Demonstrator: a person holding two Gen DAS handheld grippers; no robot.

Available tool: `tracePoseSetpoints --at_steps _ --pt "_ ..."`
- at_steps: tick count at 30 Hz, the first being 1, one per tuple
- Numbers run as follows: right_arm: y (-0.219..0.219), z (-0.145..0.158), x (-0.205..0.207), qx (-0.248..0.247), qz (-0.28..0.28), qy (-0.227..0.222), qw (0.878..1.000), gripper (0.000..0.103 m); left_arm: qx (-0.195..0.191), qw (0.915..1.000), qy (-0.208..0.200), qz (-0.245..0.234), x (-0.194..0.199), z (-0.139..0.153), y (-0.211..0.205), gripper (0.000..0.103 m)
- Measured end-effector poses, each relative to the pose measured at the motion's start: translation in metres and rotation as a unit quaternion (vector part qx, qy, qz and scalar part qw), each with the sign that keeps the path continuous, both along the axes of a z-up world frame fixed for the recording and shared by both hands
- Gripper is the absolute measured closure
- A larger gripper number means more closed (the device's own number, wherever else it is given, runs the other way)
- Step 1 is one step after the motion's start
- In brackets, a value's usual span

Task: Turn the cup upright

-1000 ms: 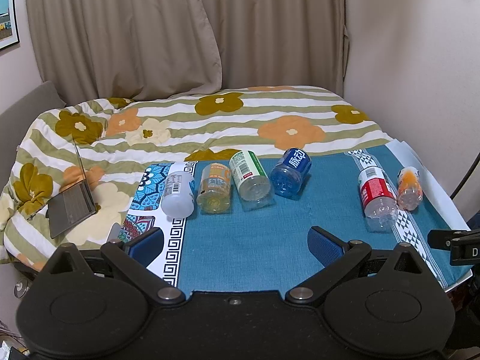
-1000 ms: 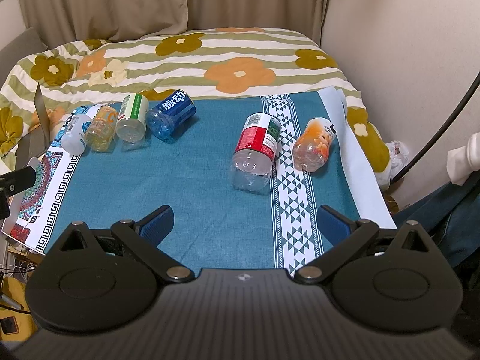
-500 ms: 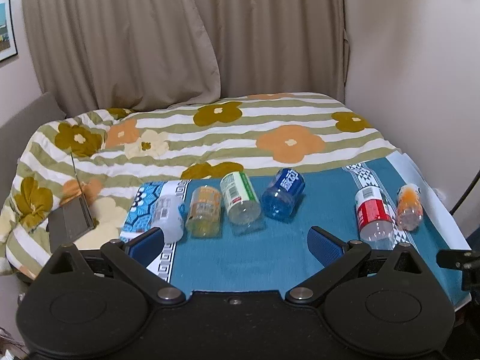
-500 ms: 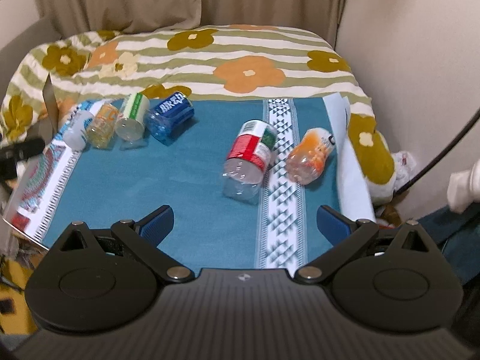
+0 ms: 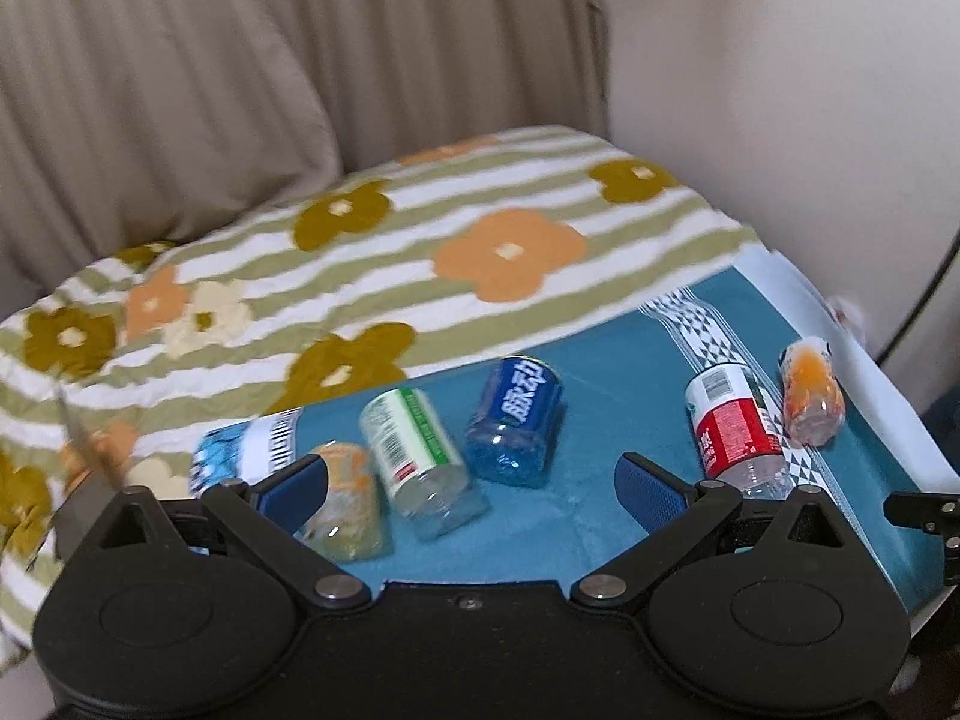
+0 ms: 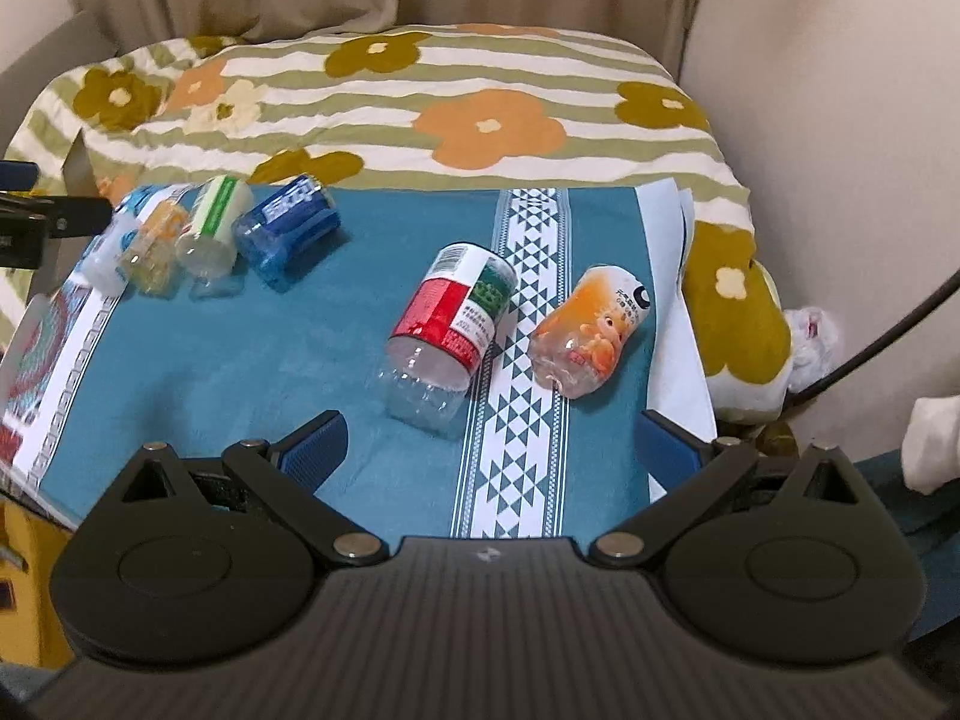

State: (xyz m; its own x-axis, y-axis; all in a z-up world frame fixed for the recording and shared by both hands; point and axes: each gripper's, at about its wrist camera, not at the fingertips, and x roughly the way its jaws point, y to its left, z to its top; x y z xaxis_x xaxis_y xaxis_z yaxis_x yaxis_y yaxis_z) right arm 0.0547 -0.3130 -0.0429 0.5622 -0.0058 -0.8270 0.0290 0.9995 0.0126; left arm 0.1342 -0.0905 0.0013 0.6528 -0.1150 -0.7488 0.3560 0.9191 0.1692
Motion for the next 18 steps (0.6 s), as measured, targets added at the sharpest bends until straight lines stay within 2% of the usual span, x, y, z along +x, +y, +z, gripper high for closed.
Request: tracePoseSetpoints --at_steps 6,12,18 --pt "-0.006 -0.008 0.019 0.049 -0.057 0.011 0.997 0.000 0.005 0.9983 0.038 -0.044 0.059 -0.025 -0.014 0.000" --pt "-0.003 -0.026 0.039 0.046 -0.104 0.035 0.993 0.000 0.014 0.9927 0.086 -0.083 0.110 -0.061 -0.028 0.000" --pt "0.001 -0.047 0.052 0.055 -0.139 0.065 0.987 0.000 0.039 0.9826 0.132 -0.125 0.141 -0.099 -0.043 0.000"
